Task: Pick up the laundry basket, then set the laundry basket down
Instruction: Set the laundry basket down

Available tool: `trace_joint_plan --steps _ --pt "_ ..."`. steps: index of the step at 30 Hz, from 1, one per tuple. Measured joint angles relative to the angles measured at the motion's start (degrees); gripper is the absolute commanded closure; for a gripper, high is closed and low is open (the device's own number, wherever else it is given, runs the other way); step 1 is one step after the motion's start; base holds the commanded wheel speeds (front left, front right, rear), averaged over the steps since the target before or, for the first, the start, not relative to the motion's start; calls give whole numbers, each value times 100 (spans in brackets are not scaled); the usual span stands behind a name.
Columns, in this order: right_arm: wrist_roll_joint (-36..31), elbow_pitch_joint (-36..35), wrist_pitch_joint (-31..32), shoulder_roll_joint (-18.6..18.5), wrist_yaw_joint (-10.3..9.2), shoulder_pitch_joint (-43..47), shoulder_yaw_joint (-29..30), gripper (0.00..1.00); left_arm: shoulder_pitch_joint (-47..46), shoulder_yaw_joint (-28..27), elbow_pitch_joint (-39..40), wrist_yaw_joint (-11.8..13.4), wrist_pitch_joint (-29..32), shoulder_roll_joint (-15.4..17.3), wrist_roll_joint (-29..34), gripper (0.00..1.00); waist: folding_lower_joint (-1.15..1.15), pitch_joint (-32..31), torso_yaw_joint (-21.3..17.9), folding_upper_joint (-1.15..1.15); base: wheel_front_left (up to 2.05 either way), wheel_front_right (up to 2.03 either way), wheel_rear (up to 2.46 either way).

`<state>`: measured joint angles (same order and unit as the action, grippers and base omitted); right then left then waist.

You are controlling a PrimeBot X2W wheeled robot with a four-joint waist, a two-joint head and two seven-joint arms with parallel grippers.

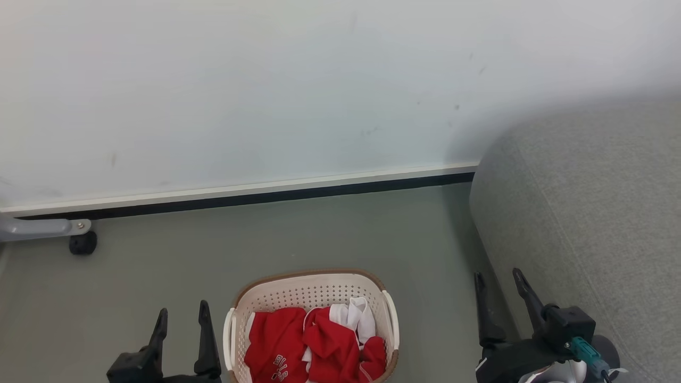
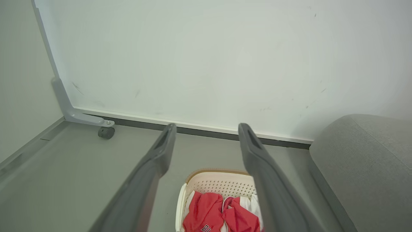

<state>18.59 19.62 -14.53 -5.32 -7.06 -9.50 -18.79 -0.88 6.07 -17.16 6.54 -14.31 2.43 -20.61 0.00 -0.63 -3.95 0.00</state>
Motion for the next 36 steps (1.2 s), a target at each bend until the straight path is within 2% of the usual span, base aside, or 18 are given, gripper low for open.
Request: trace_joint_plan --steps 8,36 --pt "-53 -97 0 31 0 98 109 0 7 48 107 1 0 3 0 0 1 49 -124 0 0 0 0" --pt "-152 -269 0 118 9 214 299 0 8 103 243 51 0 5 8 0 1 83 -112 0 0 0 0"
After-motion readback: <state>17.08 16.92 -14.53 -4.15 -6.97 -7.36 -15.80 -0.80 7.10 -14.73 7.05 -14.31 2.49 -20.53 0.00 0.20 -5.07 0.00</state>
